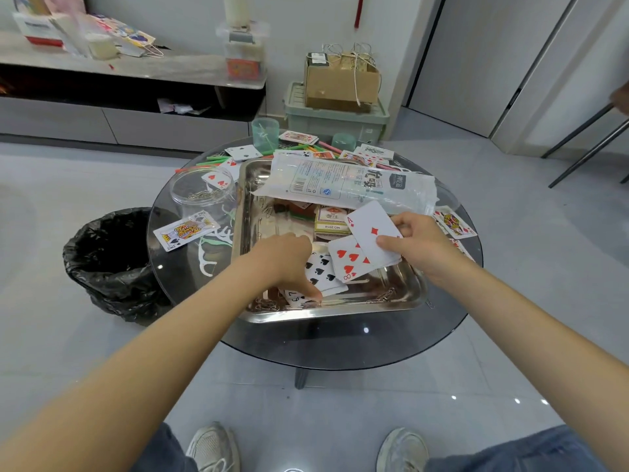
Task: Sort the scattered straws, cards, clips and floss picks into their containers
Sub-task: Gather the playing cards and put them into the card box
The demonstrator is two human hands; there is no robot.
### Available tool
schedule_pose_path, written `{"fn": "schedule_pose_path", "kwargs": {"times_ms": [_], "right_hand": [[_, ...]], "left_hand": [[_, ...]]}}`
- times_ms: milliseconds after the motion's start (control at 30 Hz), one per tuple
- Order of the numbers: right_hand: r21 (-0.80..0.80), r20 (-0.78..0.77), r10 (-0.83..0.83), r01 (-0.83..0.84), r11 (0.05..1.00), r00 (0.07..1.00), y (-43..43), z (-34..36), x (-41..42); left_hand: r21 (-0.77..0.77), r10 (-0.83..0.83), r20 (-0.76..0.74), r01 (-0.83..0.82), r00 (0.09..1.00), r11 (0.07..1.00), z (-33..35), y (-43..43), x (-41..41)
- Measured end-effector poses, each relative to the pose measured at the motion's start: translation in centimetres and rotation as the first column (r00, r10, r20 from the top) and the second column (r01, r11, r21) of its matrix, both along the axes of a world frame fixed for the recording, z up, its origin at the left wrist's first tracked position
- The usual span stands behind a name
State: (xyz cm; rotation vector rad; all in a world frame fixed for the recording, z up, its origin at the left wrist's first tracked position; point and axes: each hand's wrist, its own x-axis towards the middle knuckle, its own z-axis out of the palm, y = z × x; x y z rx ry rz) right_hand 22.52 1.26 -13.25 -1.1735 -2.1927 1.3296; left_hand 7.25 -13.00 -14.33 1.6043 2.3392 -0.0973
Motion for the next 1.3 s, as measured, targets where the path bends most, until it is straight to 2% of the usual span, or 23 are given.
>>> {"fn": "schedule_pose_path", "kwargs": {"times_ms": [200,333,433,567,733,900,1000,1133,1200,1300], "right_hand": [[-0.011,-0.078,-0.026,0.025,1.000,0.997,0.3,1.1,0.8],[-0.056,-0.138,-0.061,0.054,0.997,0.989,0.5,1.5,1.5],[-0.083,-0.172,-0.092,0.079,0.993,0.981,0.7,1.7,2.1],[-0.099,-0.202,-0.112,0.094,0.991,0.973,0.6,1.9,2.4],[-0.112,-0.196,-0.116,0.095,0.989,0.974,0.5,2.0,2.5],[-0.126,-0.183,-0.128,0.106,0.986,0.975,0.5,1.9,2.4],[-0.128,-0.166,-0.118,0.097,0.987,0.979,0.4,1.8,2.2],[-0.134,-0.150,-0.107,0.087,0.987,0.983,0.3,1.7,2.0],[-0.136,-0.143,-0.107,0.088,0.987,0.984,0.3,1.6,2.0],[-0.150,-0.149,-0.108,0.086,0.985,0.983,0.3,1.6,2.0]], "left_hand": [[-0.021,0.047,0.153,-0.044,0.987,0.999,0.3,1.5,-0.5],[0.134,0.092,0.442,-0.167,0.892,0.977,0.5,1.1,-1.8],[0.229,0.127,0.554,-0.298,0.823,0.927,0.9,0.5,-2.6],[0.267,0.129,0.759,-0.485,0.638,0.833,0.8,0.1,-3.4],[0.188,0.069,0.931,-0.633,0.358,0.751,-0.2,-0.7,-3.5],[0.213,-0.064,0.969,-0.675,0.238,0.707,-0.7,-1.1,-3.3],[0.213,-0.097,0.974,-0.692,0.203,0.689,-0.7,-1.2,-3.2],[0.214,-0.126,0.975,-0.635,0.182,0.742,-0.6,-0.9,-2.7],[0.214,-0.108,0.974,-0.647,0.201,0.732,-0.7,-0.6,-2.5],[0.258,-0.090,0.956,-0.655,0.279,0.711,-0.9,-0.1,-2.3]]}}
